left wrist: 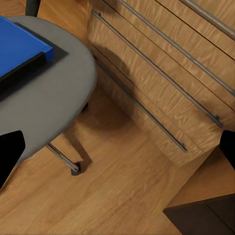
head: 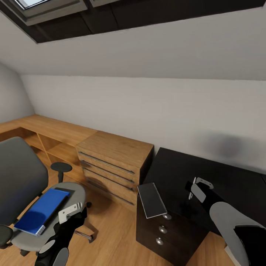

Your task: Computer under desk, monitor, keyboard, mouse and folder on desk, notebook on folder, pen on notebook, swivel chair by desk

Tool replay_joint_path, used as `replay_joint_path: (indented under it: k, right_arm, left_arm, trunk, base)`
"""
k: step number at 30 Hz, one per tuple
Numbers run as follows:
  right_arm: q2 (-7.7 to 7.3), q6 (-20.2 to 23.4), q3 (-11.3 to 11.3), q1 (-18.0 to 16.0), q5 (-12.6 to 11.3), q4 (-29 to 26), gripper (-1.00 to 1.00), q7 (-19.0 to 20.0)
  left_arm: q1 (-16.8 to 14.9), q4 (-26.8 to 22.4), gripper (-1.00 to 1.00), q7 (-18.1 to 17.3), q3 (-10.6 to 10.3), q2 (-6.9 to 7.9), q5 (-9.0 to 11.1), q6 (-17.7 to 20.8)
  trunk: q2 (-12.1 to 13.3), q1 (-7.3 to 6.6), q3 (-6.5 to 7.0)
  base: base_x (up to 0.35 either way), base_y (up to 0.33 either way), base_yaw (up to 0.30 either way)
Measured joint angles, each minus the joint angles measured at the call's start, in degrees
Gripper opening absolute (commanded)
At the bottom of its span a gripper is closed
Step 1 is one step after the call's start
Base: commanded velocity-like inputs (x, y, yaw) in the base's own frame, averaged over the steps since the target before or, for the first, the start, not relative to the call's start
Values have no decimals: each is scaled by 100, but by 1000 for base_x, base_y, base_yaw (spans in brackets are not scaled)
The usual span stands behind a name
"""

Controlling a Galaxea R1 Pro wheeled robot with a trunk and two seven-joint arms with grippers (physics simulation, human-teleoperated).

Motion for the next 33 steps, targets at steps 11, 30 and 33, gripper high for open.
replay_joint_path:
  k: [11,30,33]
  right_arm:
    - [2,-1,0,0,-11,-1,100,-7]
    - [0,451,-5,125,-49,-1913,100,-81]
    - [5,728,9,532,-60,-2918,100,-465]
  left_arm:
    - [0,-2,100,0,-6,0,2,21]
    - [0,-1,100,-1,0,6,2,42]
    - [0,0,100,-1,0,5,2,43]
  trunk:
    - [-2,1,-1]
    - [-1,0,0]
    - [-2,0,-1]
  base:
    - [0,0,0]
    - [0,0,0]
    - [0,0,0]
